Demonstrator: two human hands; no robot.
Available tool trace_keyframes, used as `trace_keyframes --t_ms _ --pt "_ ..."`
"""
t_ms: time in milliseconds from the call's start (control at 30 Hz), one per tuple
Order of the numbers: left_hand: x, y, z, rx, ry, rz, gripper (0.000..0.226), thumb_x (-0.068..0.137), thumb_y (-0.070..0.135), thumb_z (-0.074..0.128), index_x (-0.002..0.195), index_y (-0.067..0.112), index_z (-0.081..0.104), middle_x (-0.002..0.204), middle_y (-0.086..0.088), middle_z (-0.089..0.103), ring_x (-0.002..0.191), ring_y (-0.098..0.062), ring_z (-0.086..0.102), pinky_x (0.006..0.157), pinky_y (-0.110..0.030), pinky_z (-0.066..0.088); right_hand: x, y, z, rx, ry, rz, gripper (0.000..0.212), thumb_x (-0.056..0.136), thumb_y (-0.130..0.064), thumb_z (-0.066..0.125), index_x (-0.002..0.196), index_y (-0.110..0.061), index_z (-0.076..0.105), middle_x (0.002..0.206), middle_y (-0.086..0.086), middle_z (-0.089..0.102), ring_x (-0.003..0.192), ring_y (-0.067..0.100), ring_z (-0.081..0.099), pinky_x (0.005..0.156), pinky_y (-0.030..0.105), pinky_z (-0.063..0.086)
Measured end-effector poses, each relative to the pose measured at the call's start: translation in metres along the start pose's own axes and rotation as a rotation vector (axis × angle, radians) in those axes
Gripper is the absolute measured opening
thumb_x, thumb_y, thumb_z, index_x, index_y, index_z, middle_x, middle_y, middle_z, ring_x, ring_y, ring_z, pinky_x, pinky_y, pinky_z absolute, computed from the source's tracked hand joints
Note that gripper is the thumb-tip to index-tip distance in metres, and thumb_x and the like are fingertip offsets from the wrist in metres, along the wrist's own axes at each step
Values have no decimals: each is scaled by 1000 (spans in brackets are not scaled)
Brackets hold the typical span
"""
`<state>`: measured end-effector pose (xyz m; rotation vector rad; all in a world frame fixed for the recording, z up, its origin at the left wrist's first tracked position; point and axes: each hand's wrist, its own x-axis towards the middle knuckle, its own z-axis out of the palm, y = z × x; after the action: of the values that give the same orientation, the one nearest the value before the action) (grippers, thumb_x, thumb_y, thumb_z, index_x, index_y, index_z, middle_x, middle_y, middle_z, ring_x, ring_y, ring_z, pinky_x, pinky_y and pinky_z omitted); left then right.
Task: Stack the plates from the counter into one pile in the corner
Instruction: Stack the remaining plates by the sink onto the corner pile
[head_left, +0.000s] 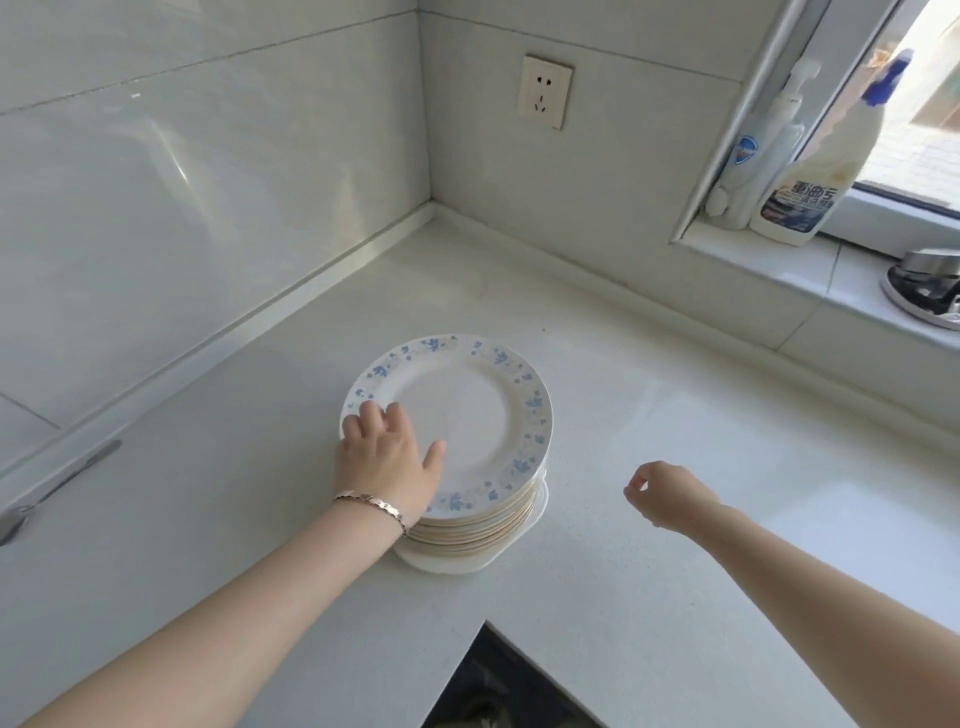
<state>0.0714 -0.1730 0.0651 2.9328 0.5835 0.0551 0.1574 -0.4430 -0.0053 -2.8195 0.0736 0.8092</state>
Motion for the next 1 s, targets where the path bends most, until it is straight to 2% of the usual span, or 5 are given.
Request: trace_keyframes --t_ms 100,233,600,933,1000 --pt "1 54 2 -388 -260 157 18 91 27 49 90 11 57 98 -10 59 97 -29 56 84 -35 45 -9 28 -2 87 10 69 29 89 -20 39 102 -8 62 83 1 59 70 22 54 57 24 38" --pt "-8 145 24 -580 -560 281 27 88 19 46 61 20 42 78 -7 63 75 -26 60 78 -38 52 -32 90 -7 162 44 180 27 89 -21 39 101 -10 61 86 1 60 74 21 56 58 23 38" --pt "-117 382 102 -510 -1043 367 14 91 11 38 78 13 45 65 -1 55 53 -11 53 48 -20 37 -120 340 10 438 146 539 12 88 -23 46 87 -17 56 85 2 60 79 23 59 78 28 49" --pt "-232 580 188 -667 -1192 -103 24 93 1 41 71 11 45 67 -6 44 55 -17 46 52 -25 35 -160 556 17 422 73 688 30 91 -25 42 108 -12 62 114 8 63 103 27 60 78 29 46" --pt "-244 605 203 -763 -1176 -245 8 93 2 46 87 5 51 73 -7 48 67 -24 54 55 -26 39 -158 584 18 407 57 683 29 91 -26 41 109 -14 62 114 6 63 101 26 60 70 26 42"
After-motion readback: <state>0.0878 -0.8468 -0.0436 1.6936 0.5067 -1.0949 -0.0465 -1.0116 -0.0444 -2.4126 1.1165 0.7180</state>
